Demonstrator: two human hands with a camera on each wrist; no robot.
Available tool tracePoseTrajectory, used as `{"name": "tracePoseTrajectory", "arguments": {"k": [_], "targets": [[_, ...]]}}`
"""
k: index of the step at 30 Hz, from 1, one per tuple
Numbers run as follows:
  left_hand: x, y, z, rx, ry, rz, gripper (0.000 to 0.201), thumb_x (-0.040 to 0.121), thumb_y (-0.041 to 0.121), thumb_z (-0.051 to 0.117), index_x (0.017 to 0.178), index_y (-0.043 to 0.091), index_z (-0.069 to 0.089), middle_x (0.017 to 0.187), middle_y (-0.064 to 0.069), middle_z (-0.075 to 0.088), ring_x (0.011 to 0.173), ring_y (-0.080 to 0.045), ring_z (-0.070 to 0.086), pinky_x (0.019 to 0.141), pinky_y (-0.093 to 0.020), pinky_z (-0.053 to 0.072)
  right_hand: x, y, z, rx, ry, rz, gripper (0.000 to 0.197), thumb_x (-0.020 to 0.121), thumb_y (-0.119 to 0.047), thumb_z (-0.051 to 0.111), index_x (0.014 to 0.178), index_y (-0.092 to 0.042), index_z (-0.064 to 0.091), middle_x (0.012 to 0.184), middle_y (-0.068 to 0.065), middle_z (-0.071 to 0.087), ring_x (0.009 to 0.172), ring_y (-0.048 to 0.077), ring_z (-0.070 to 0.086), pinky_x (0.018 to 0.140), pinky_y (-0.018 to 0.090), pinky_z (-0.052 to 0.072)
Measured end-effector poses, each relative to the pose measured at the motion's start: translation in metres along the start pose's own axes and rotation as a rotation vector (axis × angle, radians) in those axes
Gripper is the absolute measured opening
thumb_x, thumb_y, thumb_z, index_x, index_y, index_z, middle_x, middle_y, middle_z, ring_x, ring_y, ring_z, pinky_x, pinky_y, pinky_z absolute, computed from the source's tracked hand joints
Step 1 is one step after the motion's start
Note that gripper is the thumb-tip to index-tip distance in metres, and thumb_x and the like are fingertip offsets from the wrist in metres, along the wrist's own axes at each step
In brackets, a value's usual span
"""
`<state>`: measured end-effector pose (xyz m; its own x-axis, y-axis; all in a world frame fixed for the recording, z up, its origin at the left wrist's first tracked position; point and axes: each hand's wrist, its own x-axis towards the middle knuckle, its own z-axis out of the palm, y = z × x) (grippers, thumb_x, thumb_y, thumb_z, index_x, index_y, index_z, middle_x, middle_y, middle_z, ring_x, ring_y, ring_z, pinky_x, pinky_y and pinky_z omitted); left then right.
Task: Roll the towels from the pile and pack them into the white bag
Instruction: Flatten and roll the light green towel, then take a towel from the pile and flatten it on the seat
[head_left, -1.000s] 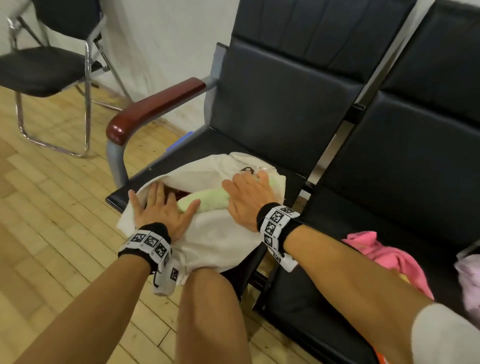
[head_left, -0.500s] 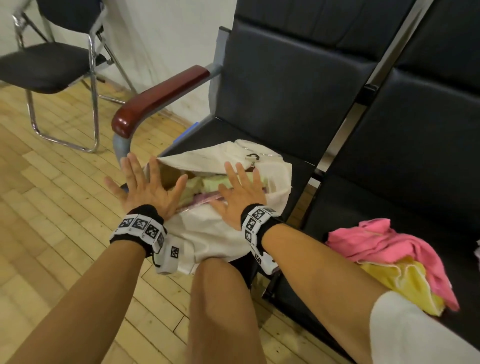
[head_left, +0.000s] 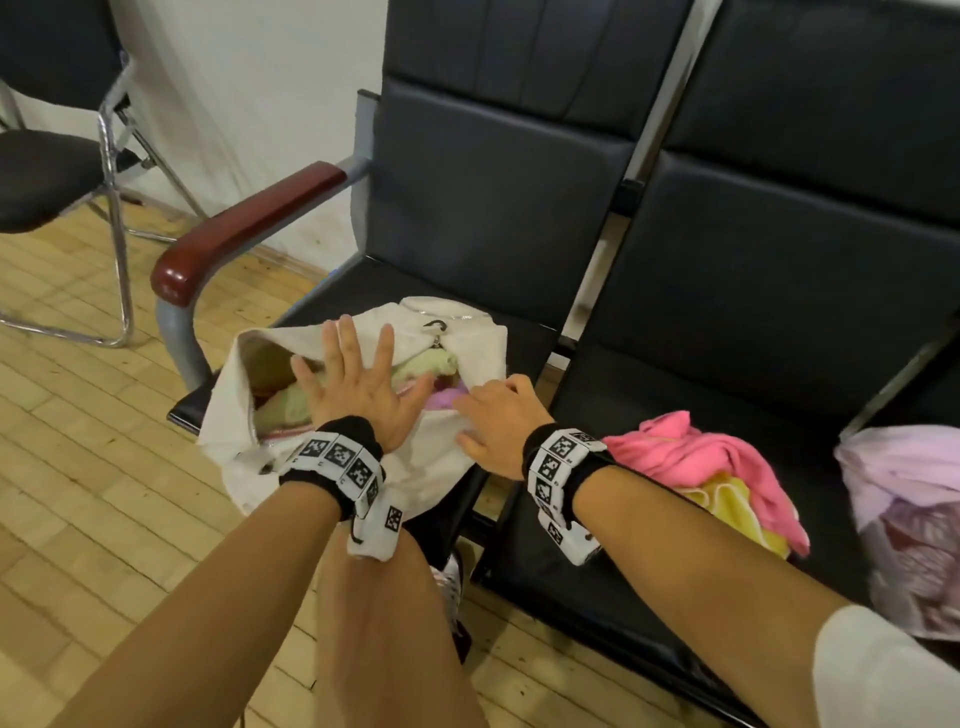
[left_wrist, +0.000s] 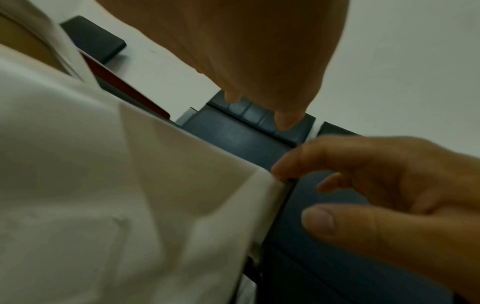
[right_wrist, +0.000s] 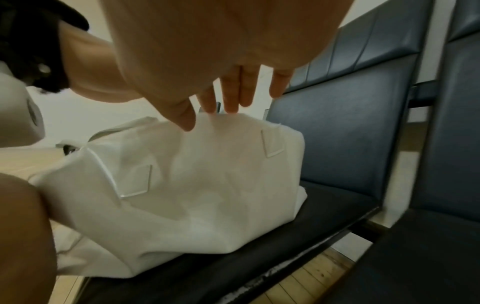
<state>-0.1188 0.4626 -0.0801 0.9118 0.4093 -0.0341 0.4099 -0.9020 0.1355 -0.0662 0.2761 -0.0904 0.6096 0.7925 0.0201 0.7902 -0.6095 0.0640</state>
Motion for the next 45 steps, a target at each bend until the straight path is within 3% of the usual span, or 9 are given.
{"name": "tracePoseTrajectory", "arguments": {"k": [5,15,20,23,26,31,35,41,45], "targets": [[-0.011,0.054,0.002,-0.054,-0.026,0.127,0.085,0.086,0.081,0.015,0.156,0.038,-0.007,0.163,-0.008,-0.024,0.148,-0.029,-0.025,0.116,-0.063,-0.009,-0.050,0.033,-0.003,0.149,0.072,0.122,0.047,0.089,-0.034,0.056,0.133,-0.018,0.054,0.135,0.002,0.052,0.127,0.024,0.043,0.101,0.042,0.035],[-0.026,0.160,0.043,-0.102,-0.111,0.234,0.083,0.090,0.076,0.027,0.156,0.037,-0.004,0.166,-0.007,-0.009,0.151,-0.029,-0.013,0.117,-0.065,0.002,-0.188,0.151,0.014,0.262,-0.236,0.651,0.048,0.095,-0.025,0.049,0.142,-0.019,0.044,0.143,0.006,0.050,0.130,0.027,0.048,0.107,0.037,0.040],[-0.033,0.202,0.070,-0.050,-0.129,0.413,0.089,0.088,0.062,0.049,0.157,0.034,0.000,0.166,-0.007,-0.001,0.152,-0.026,-0.014,0.117,-0.062,-0.006,-0.215,0.168,0.041,0.315,-0.220,0.693,0.051,0.095,-0.024,0.049,0.146,-0.023,0.041,0.148,0.004,0.045,0.128,0.024,0.050,0.102,0.034,0.044],[-0.039,0.225,0.090,-0.129,-0.216,0.489,0.088,0.087,0.053,0.059,0.157,0.031,0.010,0.165,-0.006,0.013,0.153,-0.025,-0.004,0.121,-0.054,0.010,-0.219,0.167,0.057,0.360,-0.226,0.676,0.065,0.093,-0.024,0.054,0.152,-0.031,0.026,0.159,0.000,0.026,0.123,0.024,0.054,0.091,0.035,0.052],[-0.044,0.239,0.118,-0.221,-0.365,0.477,0.092,0.083,0.063,0.061,0.155,0.027,0.017,0.159,-0.006,0.028,0.150,-0.030,0.014,0.119,-0.050,0.024,-0.223,0.163,0.075,0.410,-0.348,0.640,0.079,0.088,-0.025,0.061,0.154,-0.034,0.017,0.163,-0.002,0.012,0.141,0.026,0.036,0.104,0.038,0.045],[-0.058,0.256,0.143,-0.238,-0.552,0.483,0.080,0.084,0.045,0.066,0.152,0.037,0.025,0.146,-0.009,0.047,0.133,-0.034,0.045,0.108,-0.047,0.040,-0.237,0.157,0.086,0.348,-0.412,0.579,0.065,0.092,-0.023,0.059,0.151,-0.025,0.033,0.158,0.003,0.031,0.143,0.026,0.032,0.113,0.036,0.030],[-0.064,0.262,0.136,-0.292,-0.476,0.482,0.059,0.086,0.014,0.056,0.144,0.025,0.046,0.133,-0.014,0.059,0.118,-0.036,0.057,0.101,-0.040,0.046,-0.247,0.157,0.092,0.388,-0.269,0.603,0.035,0.091,-0.029,0.055,0.126,-0.024,0.060,0.131,0.002,0.058,0.121,0.026,0.053,0.099,0.036,0.043],[-0.051,0.254,0.095,-0.462,-0.278,0.486,0.040,0.088,0.010,0.051,0.128,0.017,0.055,0.122,-0.010,0.061,0.111,-0.032,0.059,0.097,-0.041,0.047,-0.262,0.156,0.088,0.315,-0.053,0.580,0.013,0.091,-0.024,0.063,0.097,-0.015,0.071,0.106,0.004,0.064,0.101,0.026,0.058,0.086,0.032,0.050],[-0.039,0.239,0.065,-0.440,-0.180,0.471,0.038,0.090,0.022,0.059,0.128,0.020,0.054,0.125,-0.006,0.060,0.111,-0.030,0.059,0.097,-0.042,0.048,-0.267,0.160,0.059,0.408,0.041,0.681,0.018,0.102,-0.027,0.041,0.103,-0.016,0.054,0.103,0.002,0.055,0.093,0.021,0.052,0.075,0.030,0.033]]}}
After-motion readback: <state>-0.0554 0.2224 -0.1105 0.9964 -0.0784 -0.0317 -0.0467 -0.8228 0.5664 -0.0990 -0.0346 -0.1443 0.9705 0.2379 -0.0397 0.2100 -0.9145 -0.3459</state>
